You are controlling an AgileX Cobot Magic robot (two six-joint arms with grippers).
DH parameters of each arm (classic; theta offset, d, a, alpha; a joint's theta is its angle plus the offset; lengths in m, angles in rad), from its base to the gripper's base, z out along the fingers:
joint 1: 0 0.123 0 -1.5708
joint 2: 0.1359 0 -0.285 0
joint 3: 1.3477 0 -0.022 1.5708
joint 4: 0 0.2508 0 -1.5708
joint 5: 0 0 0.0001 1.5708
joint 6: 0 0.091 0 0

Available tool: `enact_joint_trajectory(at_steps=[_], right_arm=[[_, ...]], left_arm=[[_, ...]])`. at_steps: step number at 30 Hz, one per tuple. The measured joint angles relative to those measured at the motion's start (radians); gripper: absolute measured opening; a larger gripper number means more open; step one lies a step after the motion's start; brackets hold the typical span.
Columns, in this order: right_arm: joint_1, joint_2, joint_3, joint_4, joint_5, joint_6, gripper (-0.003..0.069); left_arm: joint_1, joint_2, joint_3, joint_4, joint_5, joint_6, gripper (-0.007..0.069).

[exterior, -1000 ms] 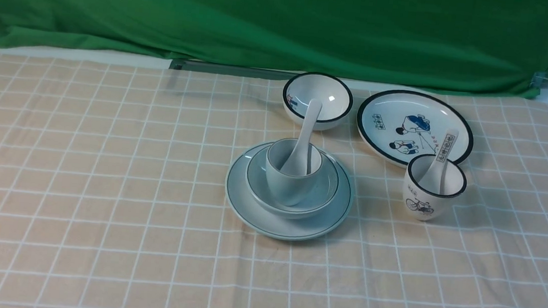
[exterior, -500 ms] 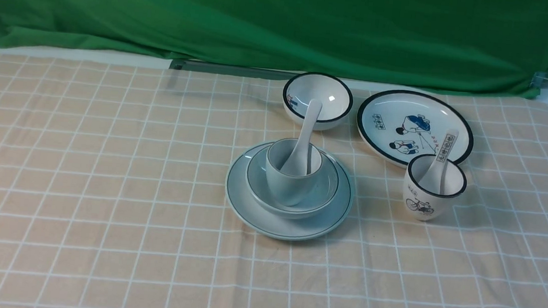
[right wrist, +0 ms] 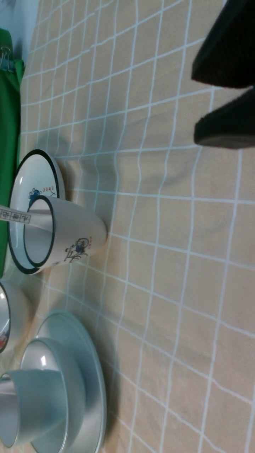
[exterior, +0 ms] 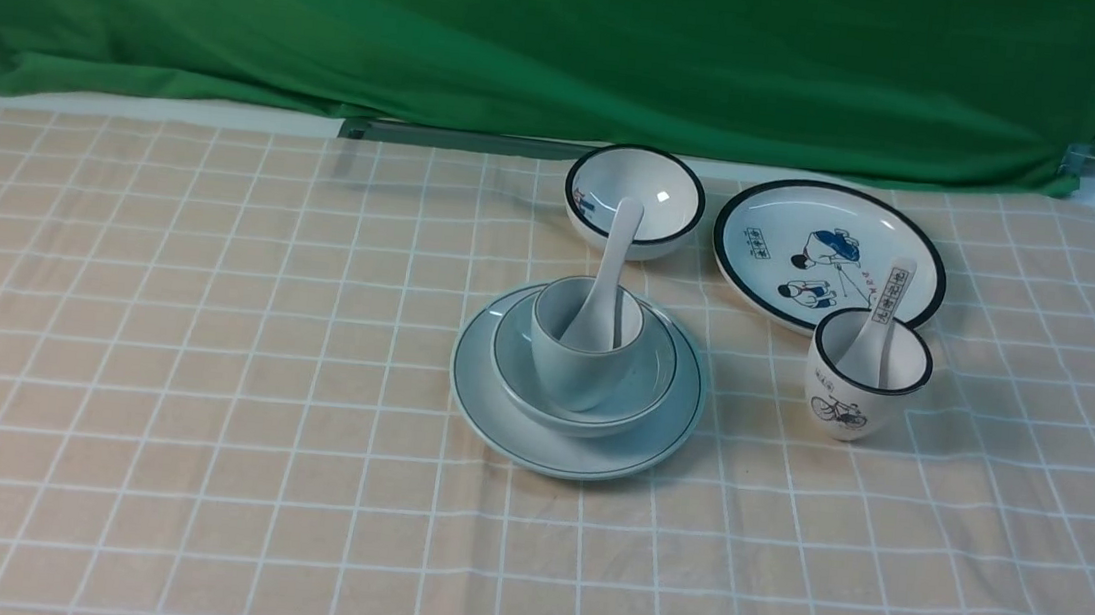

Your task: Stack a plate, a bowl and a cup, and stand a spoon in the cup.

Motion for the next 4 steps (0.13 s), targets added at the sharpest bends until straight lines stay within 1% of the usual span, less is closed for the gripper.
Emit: enact_joint_trajectory(at_steps=[4], right_arm=[[0.000,0.000,0.000,0.000,0.000,0.000,0.0230]], left_arm=[[0.000,0.000,0.000,0.000,0.000,0.000,0.0006]])
